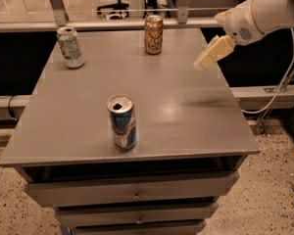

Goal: Move orange can near 7up can

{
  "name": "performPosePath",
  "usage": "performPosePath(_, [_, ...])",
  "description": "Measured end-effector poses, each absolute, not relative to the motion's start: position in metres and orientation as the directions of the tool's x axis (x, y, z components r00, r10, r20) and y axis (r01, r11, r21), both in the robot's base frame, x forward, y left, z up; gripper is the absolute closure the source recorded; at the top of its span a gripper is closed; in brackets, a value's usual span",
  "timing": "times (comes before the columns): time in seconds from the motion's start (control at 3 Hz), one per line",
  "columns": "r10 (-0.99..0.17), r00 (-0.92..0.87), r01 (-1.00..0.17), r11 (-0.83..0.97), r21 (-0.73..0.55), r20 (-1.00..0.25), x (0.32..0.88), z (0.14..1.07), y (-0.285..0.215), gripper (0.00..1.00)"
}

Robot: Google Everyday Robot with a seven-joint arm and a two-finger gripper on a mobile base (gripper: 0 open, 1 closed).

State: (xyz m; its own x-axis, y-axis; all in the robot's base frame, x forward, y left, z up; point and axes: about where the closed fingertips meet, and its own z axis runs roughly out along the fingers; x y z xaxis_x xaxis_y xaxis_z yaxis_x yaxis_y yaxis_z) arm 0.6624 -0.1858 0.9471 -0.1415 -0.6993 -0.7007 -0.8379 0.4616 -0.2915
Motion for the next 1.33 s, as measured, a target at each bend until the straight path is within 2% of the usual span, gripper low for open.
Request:
performPosePath(0.67, [-0.489, -0.12, -0.763, 0.602, -0.235, -0.864, 0.749, 0.938, -0.171, 0.0])
performPosePath(1.33, [-0.333, -0.074, -0.752, 0.638, -0.167, -0.94, 0.819, 0.926, -0.129, 0.0])
